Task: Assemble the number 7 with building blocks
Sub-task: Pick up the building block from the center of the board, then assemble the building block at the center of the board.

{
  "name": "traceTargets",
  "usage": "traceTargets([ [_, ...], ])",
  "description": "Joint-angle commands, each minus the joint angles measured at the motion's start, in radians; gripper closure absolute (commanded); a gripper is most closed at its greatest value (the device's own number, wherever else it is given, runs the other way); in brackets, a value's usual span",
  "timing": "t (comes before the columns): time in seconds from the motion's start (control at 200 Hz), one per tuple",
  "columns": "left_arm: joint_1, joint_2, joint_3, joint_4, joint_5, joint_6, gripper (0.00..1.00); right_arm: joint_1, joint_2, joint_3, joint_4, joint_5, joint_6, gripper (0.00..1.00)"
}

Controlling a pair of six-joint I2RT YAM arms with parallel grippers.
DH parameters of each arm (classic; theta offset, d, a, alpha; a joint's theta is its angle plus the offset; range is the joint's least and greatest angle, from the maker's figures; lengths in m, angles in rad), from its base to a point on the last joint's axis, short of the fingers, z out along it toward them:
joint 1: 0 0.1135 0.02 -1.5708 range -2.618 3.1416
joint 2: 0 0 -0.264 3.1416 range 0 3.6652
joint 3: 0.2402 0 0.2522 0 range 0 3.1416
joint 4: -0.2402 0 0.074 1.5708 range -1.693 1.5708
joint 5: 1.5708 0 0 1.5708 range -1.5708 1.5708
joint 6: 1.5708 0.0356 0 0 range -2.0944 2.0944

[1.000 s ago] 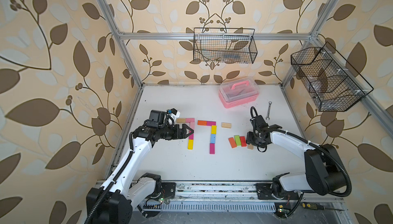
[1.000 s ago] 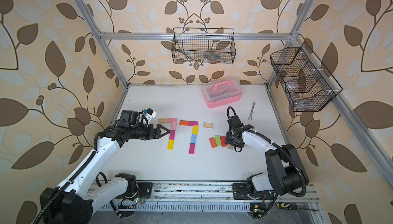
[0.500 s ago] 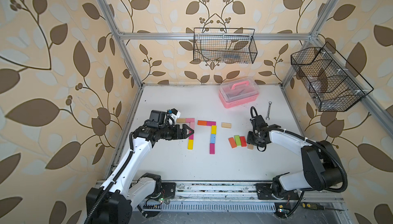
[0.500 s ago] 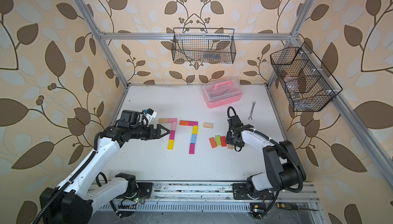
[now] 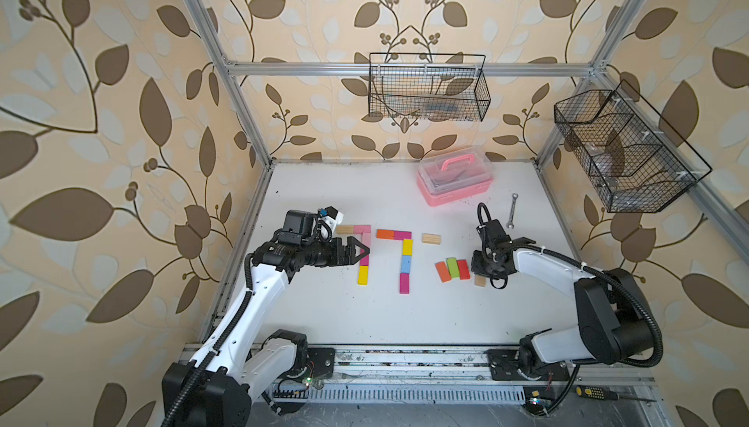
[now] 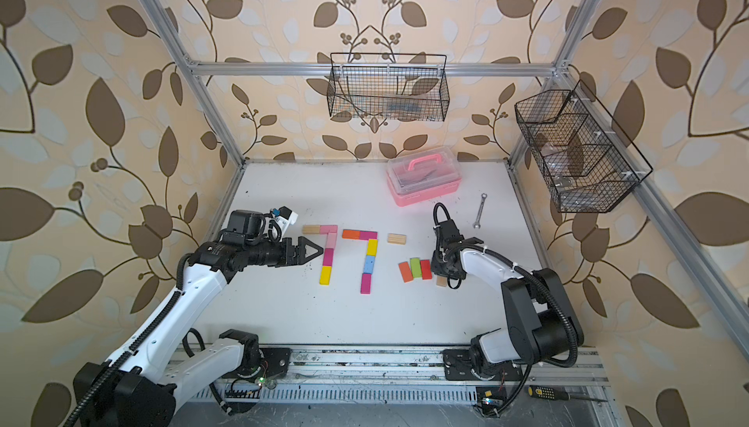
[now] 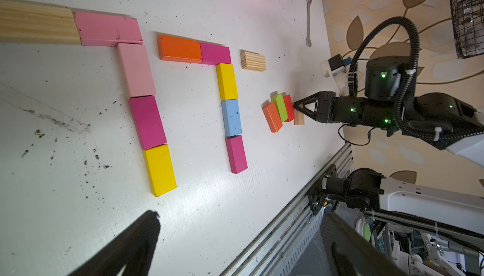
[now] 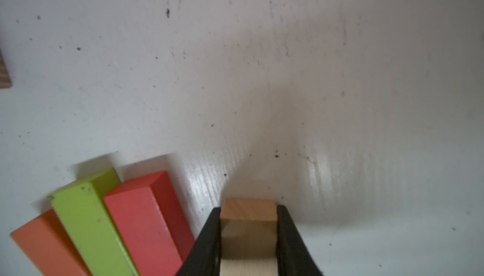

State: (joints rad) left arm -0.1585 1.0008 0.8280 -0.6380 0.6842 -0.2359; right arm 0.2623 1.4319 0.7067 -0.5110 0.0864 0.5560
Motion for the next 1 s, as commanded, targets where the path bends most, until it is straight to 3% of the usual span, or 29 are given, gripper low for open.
traceTargets([
  [0.0, -0.012, -0.024, -0.010, 0.012, 0.017, 0.020, 0.01, -0.021, -0.059, 0.004, -0.043, -0.012, -0.020, 0.73],
  [0.18, -0.013, -0.027, -0.010, 0.012, 0.015, 0.020, 0.01, -0.069, -0.151, 0.091, -0.029, -0.058, -0.124, 0.77],
  [0.325, -0.013, -0.027, -0.010, 0.013, 0.017, 0.019, 0.01, -0.046, -0.118, 0.249, -0.029, -0.176, -0.393, 0.76],
  [0.51, -0.013, -0.027, -0.010, 0.013, 0.015, 0.018, 0.01, 0.059, -0.029, 0.429, -0.109, -0.178, -0.838, 0.73],
  [0.715, -0.013, -0.022, -0.010, 0.014, 0.018, 0.018, 0.01, 0.123, 0.168, 0.566, -0.221, -0.062, -1.231, 0.71],
  [0.83, -0.015, -0.014, -0.010, 0.014, 0.021, 0.018, 0.01, 0.146, 0.280, 0.606, -0.224, 0.037, -1.354, 0.69],
  [1.0, -0.015, -0.001, -0.010, 0.014, 0.026, 0.019, 0.01, 0.149, 0.335, 0.574, -0.152, 0.050, -1.490, 0.65],
])
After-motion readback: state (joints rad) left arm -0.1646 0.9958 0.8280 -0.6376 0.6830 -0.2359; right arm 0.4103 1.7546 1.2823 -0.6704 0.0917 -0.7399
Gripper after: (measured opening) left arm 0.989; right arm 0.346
